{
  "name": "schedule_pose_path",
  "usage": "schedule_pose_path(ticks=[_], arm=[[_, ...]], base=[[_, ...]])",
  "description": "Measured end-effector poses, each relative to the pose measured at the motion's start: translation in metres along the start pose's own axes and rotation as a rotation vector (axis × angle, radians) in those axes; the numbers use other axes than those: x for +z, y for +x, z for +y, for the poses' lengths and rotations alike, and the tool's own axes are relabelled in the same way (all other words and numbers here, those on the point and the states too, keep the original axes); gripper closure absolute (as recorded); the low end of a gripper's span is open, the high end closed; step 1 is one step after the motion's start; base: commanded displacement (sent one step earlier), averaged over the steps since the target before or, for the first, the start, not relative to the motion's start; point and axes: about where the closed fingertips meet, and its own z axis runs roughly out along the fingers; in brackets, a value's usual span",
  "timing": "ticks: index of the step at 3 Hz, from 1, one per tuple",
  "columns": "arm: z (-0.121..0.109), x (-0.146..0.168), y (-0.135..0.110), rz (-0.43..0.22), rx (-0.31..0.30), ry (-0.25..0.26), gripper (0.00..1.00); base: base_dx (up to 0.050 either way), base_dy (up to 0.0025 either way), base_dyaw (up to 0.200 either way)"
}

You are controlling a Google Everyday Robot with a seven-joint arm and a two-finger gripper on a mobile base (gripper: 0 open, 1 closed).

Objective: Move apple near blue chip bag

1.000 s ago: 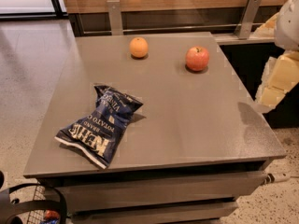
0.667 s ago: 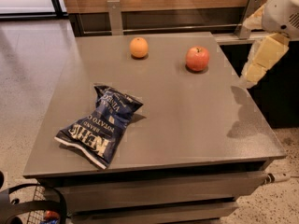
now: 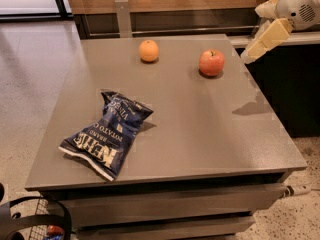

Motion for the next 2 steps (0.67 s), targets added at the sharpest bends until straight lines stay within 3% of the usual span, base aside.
schedule_pose_path(ticks=[2], arm=[[-0.03,0.03,0.028,-0.174,0.099,0.044,0.0]], base=[[0.0,0.0,0.0]])
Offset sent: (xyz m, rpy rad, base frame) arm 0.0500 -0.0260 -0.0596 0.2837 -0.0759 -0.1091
